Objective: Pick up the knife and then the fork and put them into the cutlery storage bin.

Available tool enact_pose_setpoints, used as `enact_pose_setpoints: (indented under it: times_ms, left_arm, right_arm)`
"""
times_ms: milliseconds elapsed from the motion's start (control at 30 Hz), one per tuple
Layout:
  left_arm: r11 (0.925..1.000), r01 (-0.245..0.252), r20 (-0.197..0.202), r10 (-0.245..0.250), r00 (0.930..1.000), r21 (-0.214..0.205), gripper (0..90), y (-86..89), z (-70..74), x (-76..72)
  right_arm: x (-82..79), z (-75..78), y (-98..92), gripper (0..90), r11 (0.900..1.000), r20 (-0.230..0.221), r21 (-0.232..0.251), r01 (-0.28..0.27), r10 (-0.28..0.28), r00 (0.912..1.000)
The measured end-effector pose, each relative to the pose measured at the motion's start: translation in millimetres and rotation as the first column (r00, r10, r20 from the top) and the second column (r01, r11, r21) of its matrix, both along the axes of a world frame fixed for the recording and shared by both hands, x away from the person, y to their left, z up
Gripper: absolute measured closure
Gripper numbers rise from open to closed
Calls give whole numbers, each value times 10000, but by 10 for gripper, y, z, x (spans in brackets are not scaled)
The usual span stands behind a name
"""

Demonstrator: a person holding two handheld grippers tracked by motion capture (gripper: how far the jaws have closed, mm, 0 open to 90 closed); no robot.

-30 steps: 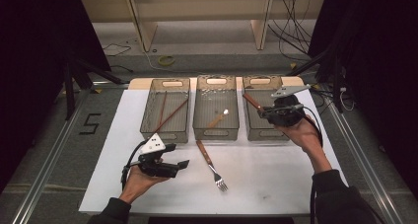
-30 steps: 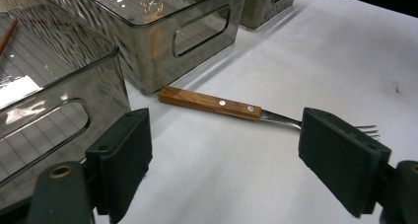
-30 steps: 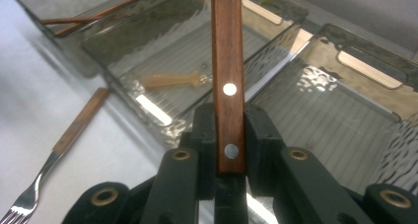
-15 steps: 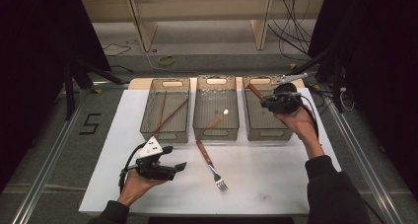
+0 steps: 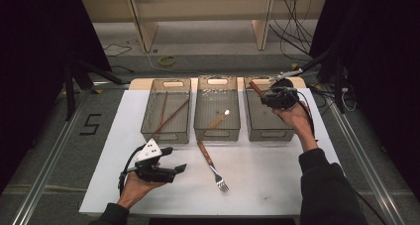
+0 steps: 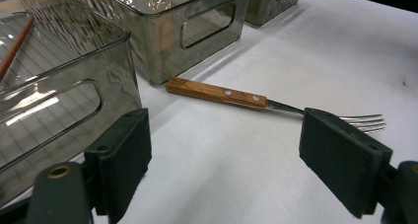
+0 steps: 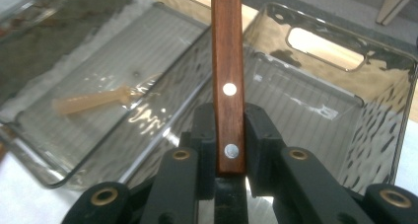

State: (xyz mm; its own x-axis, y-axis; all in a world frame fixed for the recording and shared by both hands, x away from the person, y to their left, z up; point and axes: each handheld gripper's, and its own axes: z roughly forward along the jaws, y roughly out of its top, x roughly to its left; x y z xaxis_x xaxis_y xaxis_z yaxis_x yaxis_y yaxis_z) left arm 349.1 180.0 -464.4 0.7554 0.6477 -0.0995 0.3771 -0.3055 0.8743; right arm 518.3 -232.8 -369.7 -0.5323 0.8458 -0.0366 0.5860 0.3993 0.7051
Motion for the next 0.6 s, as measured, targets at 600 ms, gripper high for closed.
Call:
enact_pose_setpoints:
  times_ms: [600]
  left_arm:
    - [10000,48,2,-48,10000,63,196,-4,-14,-4]
  right_arm:
    - [220,-189,30,776,9986,-543,-156,506,-514,9972]
